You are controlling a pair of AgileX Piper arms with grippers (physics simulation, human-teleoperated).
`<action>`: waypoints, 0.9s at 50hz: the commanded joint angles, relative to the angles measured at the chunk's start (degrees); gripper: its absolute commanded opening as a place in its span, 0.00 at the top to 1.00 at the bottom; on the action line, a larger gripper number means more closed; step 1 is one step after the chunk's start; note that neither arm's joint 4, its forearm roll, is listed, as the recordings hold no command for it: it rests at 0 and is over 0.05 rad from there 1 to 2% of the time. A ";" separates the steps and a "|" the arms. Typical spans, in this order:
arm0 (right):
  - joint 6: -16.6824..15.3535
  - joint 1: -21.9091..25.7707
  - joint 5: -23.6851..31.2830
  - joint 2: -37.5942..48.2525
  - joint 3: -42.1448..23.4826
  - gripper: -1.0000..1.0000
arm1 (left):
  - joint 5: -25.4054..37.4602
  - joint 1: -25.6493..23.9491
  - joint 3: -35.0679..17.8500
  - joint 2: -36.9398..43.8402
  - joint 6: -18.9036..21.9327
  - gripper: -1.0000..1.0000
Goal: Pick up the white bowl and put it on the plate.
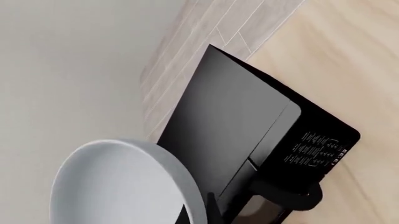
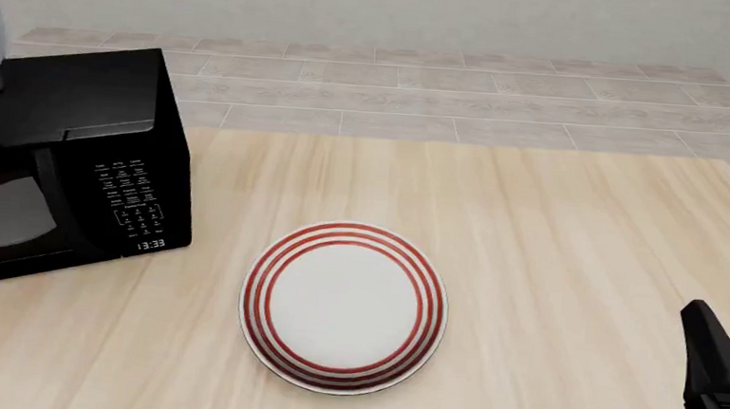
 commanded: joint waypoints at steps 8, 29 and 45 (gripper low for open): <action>0.00 -0.02 -0.01 0.00 0.01 0.00 | 12.95 -8.64 -2.92 -12.26 -3.83 1.00; 0.00 -0.02 -0.02 0.00 0.01 0.00 | 22.58 -20.64 -10.85 -15.40 -9.76 1.00; -0.01 -0.01 -0.01 0.00 0.01 0.00 | 26.87 -29.94 -16.51 -14.57 -14.68 1.00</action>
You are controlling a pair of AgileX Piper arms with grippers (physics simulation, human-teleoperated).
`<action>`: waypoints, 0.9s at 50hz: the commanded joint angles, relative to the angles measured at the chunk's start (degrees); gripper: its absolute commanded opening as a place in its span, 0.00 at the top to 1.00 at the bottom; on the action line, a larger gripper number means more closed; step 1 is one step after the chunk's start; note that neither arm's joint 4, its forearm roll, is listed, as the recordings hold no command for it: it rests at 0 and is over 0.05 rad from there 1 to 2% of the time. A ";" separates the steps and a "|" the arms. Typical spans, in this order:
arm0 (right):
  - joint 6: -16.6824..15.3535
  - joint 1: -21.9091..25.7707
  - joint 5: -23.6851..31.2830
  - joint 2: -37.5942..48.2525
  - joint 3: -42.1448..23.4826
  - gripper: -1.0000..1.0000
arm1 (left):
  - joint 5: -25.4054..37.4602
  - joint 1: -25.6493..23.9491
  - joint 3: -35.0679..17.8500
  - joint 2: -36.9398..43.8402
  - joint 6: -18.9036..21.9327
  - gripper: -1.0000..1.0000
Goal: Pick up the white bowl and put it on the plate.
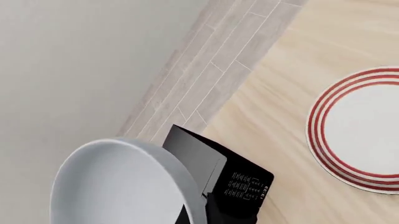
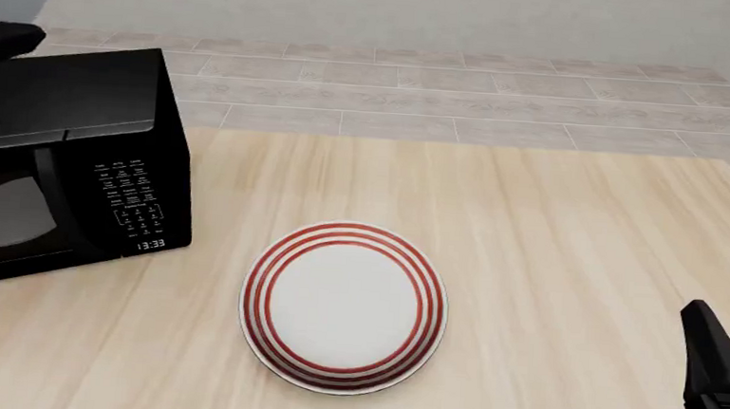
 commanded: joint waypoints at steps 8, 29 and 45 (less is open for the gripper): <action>0.01 -0.04 -0.01 0.00 0.01 0.00 | 1.99 -10.32 -2.59 0.40 -4.31 1.00; 0.01 -0.03 -0.01 0.00 0.01 0.00 | -2.83 -19.70 -0.76 5.31 -6.14 1.00; 0.01 0.00 -0.02 0.00 0.01 0.00 | -7.86 -23.74 2.54 8.85 -7.81 1.00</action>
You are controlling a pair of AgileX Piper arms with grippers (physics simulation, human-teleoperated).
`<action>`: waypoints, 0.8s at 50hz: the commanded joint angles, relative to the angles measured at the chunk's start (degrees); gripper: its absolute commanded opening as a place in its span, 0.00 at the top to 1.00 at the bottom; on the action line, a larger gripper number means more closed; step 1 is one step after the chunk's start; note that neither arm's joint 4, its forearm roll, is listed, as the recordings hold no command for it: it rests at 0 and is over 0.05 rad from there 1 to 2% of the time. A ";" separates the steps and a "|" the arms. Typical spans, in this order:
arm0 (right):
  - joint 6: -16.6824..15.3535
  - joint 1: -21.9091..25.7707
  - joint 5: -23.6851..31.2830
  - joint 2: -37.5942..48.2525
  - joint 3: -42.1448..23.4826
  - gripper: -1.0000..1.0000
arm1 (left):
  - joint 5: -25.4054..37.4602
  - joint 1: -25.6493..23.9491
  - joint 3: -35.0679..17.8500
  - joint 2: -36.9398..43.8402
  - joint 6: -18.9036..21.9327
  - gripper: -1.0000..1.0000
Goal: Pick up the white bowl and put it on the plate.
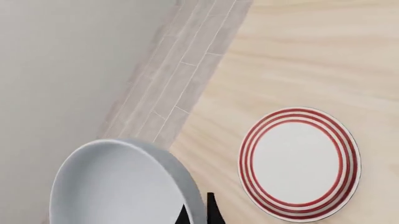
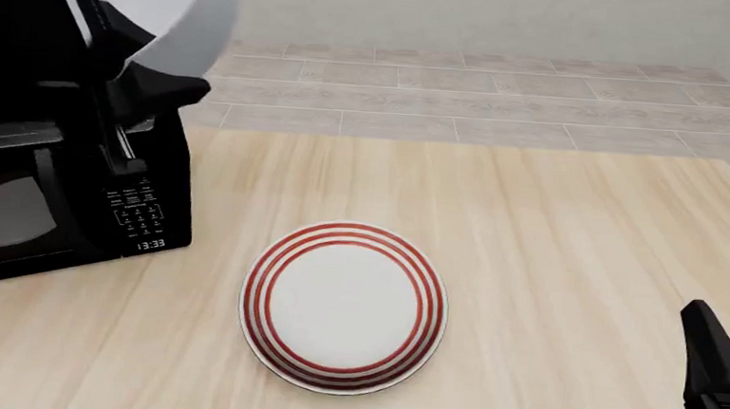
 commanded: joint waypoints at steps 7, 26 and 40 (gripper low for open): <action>0.00 -0.02 -0.02 0.00 0.01 0.00 | -5.03 -4.40 3.55 2.79 -1.33 1.00; 0.00 0.00 -0.02 -0.01 0.01 0.00 | -11.24 -8.40 8.54 5.93 -2.73 1.00; -0.01 -0.01 -0.01 0.00 0.01 0.00 | -13.56 -10.26 9.83 7.89 -3.63 1.00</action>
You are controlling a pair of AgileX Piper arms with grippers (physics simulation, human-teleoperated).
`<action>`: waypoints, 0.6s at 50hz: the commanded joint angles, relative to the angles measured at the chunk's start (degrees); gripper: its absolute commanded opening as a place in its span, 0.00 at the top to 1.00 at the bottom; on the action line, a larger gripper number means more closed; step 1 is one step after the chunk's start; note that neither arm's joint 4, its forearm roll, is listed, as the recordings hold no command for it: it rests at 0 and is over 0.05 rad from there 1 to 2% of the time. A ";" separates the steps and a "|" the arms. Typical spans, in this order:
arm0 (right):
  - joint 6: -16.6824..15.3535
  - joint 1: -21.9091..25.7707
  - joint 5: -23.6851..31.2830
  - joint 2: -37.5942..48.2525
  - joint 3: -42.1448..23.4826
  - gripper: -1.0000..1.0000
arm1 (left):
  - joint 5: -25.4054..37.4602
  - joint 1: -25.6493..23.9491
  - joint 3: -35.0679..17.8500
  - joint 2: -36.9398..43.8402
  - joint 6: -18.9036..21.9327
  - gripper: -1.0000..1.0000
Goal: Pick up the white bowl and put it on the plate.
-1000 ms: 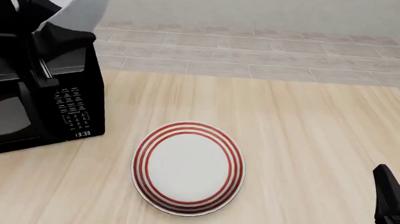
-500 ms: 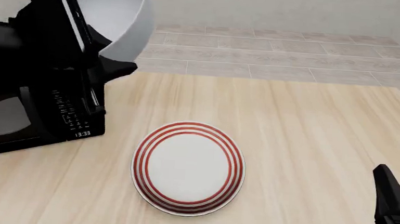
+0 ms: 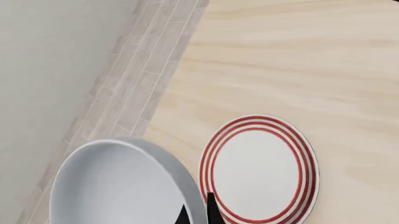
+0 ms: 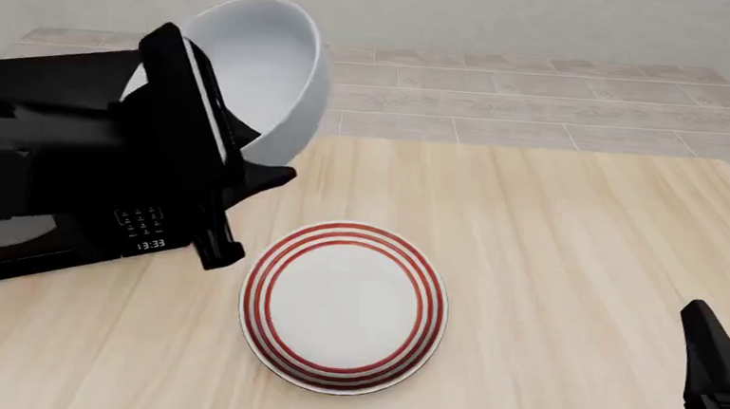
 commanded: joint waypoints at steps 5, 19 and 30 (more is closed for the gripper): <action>0.01 0.00 -0.01 0.00 0.01 0.00 | -3.41 -2.09 1.46 2.20 -0.62 1.00; 0.01 -0.02 -0.02 -0.01 0.01 0.00 | -6.31 -2.06 3.05 4.58 -0.85 1.00; -0.01 -0.02 -0.01 0.00 0.01 0.00 | -9.07 -3.27 4.20 6.93 -1.98 1.00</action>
